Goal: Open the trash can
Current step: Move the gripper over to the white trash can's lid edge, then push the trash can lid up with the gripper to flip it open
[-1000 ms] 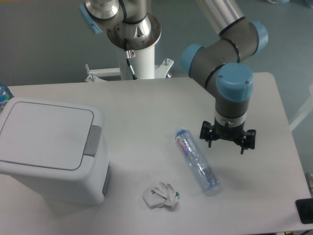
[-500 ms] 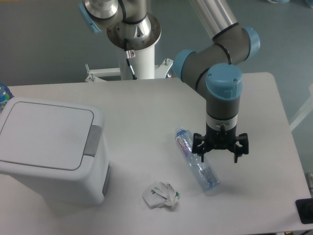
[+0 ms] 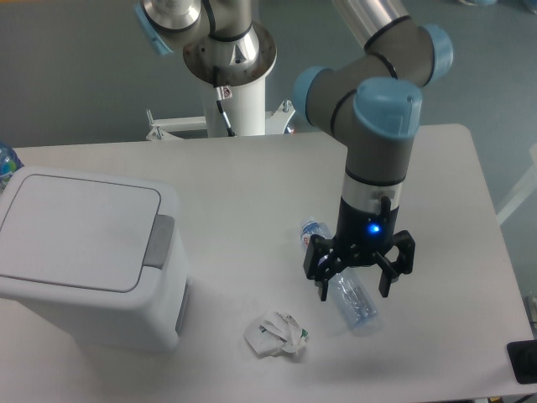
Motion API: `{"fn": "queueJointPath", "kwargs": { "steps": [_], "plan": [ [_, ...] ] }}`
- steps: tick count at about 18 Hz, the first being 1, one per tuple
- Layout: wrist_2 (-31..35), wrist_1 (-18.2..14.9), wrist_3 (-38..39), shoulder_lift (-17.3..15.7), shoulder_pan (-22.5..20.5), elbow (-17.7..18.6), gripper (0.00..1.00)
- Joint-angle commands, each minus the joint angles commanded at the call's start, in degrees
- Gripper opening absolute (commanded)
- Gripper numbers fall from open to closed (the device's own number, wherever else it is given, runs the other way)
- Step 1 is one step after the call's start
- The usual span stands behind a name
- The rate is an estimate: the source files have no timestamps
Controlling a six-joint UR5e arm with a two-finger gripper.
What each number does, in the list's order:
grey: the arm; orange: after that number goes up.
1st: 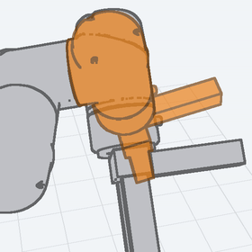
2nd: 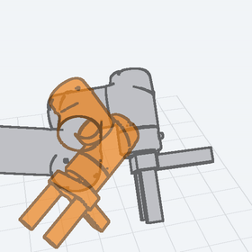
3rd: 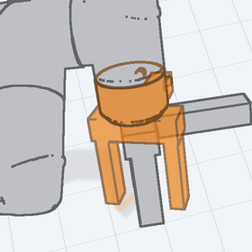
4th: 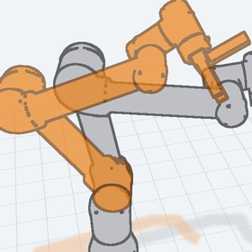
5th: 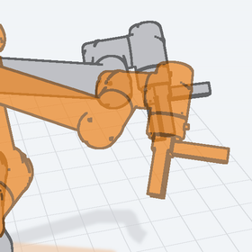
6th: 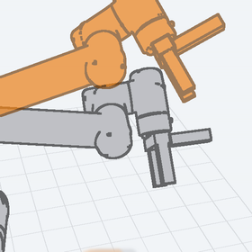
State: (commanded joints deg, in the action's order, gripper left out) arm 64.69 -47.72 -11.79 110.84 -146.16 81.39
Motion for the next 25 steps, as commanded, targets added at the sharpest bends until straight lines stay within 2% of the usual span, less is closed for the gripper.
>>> {"fn": "queueJointPath", "kwargs": {
  "steps": [4,8,10,14,25],
  "plan": [
    [-0.4,-0.2,0.7,-3.3,3.4,0.6,1.0],
    [-0.3,-0.4,2.3,-8.9,6.3,6.7,1.0],
    [-0.2,-0.4,2.4,-10.5,7.6,8.7,1.0],
    [0.3,-0.4,3.7,-10.5,11.2,9.2,1.0],
    [0.6,-0.4,4.5,-10.6,11.4,11.2,1.0]
  ]
}}
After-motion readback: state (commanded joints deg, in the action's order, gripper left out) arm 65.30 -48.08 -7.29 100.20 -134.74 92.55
